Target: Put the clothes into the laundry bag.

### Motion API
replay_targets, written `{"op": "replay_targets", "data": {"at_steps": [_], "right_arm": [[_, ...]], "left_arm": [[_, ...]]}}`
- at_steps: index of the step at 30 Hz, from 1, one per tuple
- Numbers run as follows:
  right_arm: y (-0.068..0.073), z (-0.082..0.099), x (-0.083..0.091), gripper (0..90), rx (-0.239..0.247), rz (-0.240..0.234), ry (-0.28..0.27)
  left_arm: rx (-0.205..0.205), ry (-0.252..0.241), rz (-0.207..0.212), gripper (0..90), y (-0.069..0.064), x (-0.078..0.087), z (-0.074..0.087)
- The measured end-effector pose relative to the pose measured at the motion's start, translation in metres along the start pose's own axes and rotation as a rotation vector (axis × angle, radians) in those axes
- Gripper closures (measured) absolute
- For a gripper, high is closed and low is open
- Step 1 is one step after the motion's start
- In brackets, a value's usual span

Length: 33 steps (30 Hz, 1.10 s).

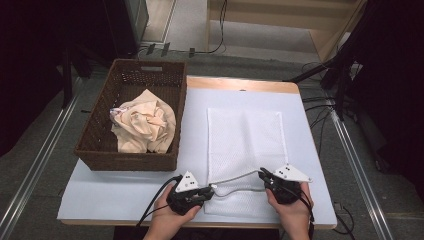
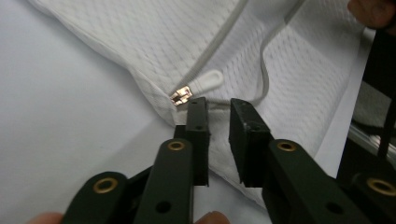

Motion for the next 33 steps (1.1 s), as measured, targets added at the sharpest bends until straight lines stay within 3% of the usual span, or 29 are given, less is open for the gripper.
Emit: {"op": "replay_targets", "data": {"at_steps": [4,6,7,8,9,10,12,13,16,17,19,20,22,23,25,28,29,32,33], "right_arm": [[-0.001,0.002,-0.001,89.1,-0.015,-0.014,-0.005],[-0.001,0.002,-0.001,89.0,-0.019,-0.016,-0.008],[-0.001,0.001,-0.001,89.0,-0.016,-0.015,-0.009],[0.0,0.001,-0.001,89.0,-0.015,-0.018,-0.01],[0.0,0.001,-0.001,89.0,-0.015,-0.018,-0.01],[0.001,0.001,-0.001,89.0,-0.02,-0.021,-0.009],[0.001,0.002,-0.002,89.0,-0.021,-0.022,-0.007],[0.002,0.002,-0.002,89.0,-0.021,-0.023,-0.007],[0.002,0.002,-0.002,89.0,-0.019,-0.022,-0.008],[0.002,0.001,-0.002,89.0,-0.017,-0.023,-0.01],[0.002,0.001,-0.001,89.0,-0.014,-0.023,-0.012],[0.003,0.001,-0.001,89.0,-0.014,-0.025,-0.014],[0.003,0.001,-0.001,89.0,-0.014,-0.025,-0.014],[0.003,0.001,-0.001,89.0,-0.014,-0.025,-0.014],[0.003,0.001,-0.001,89.0,-0.013,-0.026,-0.015],[0.004,0.0,0.0,89.0,-0.008,-0.025,-0.018],[0.004,0.0,0.0,89.0,-0.008,-0.025,-0.018],[0.004,0.0,0.0,89.0,-0.005,-0.028,-0.022],[0.004,0.0,0.0,89.0,-0.005,-0.028,-0.022]], "left_arm": [[-0.02,-0.081,-0.011,47.0,-0.005,0.018,-0.013],[-0.012,-0.104,-0.013,37.2,-0.008,0.029,-0.021],[-0.013,-0.136,-0.037,31.8,-0.009,0.042,-0.032],[-0.013,-0.136,-0.037,27.6,-0.009,0.042,-0.032],[-0.023,-0.146,-0.064,27.6,-0.008,0.049,-0.037],[-0.025,-0.159,-0.079,15.0,-0.008,0.055,-0.042],[-0.017,-0.204,-0.101,8.2,-0.002,0.075,-0.057],[-0.017,-0.204,-0.101,4.5,-0.002,0.075,-0.057],[0.013,-0.25,-0.141,0.0,0.022,0.1,-0.071],[0.013,-0.25,-0.141,0.0,0.022,0.1,-0.071],[0.043,-0.279,-0.158,0.0,0.035,0.112,-0.077],[0.061,-0.302,-0.18,0.0,0.048,0.123,-0.083],[0.062,-0.304,-0.188,0.0,0.054,0.127,-0.085],[0.093,-0.304,-0.225,0.0,0.069,0.133,-0.089],[0.101,-0.305,-0.234,0.0,0.076,0.135,-0.09],[0.149,-0.315,-0.289,0.0,0.104,0.145,-0.096],[0.149,-0.315,-0.289,0.0,0.104,0.145,-0.096],[0.169,-0.308,-0.352,0.0,0.128,0.152,-0.102],[0.169,-0.308,-0.352,0.0,0.128,0.152,-0.102]]}}
Point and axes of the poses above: each handheld gripper's, and its own axes: x roughly backward along the jaws, z roughly out of its underside, y roughly to its left, the point moved 10 cm from there along -x, roughly forward along the jaws, and after that the axes turned 4 degrees about y, right-handed, at the moved point
